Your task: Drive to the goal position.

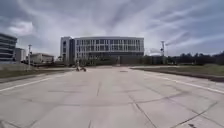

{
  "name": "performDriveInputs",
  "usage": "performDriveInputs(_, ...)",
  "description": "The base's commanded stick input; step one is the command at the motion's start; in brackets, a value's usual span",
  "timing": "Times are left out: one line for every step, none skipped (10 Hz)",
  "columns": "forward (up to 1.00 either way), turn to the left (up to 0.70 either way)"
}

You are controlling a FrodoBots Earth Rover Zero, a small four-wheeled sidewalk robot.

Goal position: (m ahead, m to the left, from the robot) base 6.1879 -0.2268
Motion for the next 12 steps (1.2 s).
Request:
performDriveInputs(0.5, 0.0)
performDriveInputs(0.5, 0.0)
performDriveInputs(0.5, 0.0)
performDriveInputs(0.5, 0.0)
performDriveInputs(0.5, 0.0)
performDriveInputs(0.5, 0.0)
performDriveInputs(0.5, 0.0)
performDriveInputs(0.5, 0.0)
performDriveInputs(0.5, 0.0)
performDriveInputs(0.5, 0.0)
performDriveInputs(0.5, 0.0)
performDriveInputs(0.5, 0.0)
